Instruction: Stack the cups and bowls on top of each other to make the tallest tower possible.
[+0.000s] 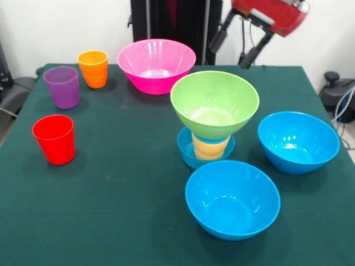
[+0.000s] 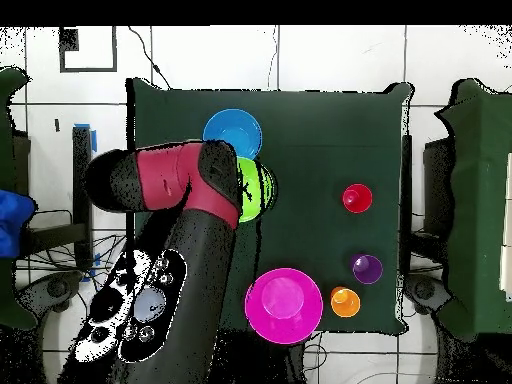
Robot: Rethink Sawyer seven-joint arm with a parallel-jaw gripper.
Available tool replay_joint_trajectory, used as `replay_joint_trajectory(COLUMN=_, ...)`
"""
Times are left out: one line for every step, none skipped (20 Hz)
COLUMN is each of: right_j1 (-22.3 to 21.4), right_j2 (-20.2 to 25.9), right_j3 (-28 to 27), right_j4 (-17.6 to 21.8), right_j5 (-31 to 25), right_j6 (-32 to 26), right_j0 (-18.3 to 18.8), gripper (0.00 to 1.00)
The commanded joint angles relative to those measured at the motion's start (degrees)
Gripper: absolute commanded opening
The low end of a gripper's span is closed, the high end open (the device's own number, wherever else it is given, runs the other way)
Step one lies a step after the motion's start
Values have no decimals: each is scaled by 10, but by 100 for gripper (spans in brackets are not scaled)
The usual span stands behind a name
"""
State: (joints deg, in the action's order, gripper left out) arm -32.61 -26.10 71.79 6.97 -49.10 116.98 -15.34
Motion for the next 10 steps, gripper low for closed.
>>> replay_joint_trajectory(right_j1=-5, right_j2=15, right_j3=76, right_j4=45, right_j5=54, right_j6=29, right_j0=28, gripper=100)
replay_joint_trajectory(right_j1=-7, right_j2=16, right_j3=80, right_j4=48, right_j5=65, right_j6=24, right_j0=33, gripper=100)
replay_joint_trajectory(right_j1=-10, right_j2=16, right_j3=88, right_j4=50, right_j5=76, right_j6=22, right_j0=36, gripper=100)
replay_joint_trajectory(right_j1=-11, right_j2=18, right_j3=93, right_j4=51, right_j5=88, right_j6=18, right_j0=42, gripper=100)
replay_joint_trajectory(right_j1=-15, right_j2=22, right_j3=101, right_j4=50, right_j5=99, right_j6=12, right_j0=49, gripper=100)
replay_joint_trajectory(right_j1=-19, right_j2=26, right_j3=110, right_j4=49, right_j5=110, right_j6=6, right_j0=57, gripper=100)
replay_joint_trajectory(right_j1=-24, right_j2=29, right_j3=117, right_j4=50, right_j5=121, right_j6=-1, right_j0=64, gripper=100)
replay_joint_trajectory(right_j1=-28, right_j2=34, right_j3=122, right_j4=50, right_j5=129, right_j6=-10, right_j0=72, gripper=100)
replay_joint_trajectory(right_j1=-34, right_j2=41, right_j3=131, right_j4=48, right_j5=138, right_j6=-18, right_j0=81, gripper=100)
replay_joint_trajectory(right_j1=-42, right_j2=54, right_j3=142, right_j4=44, right_j5=150, right_j6=-30, right_j0=95, gripper=100)
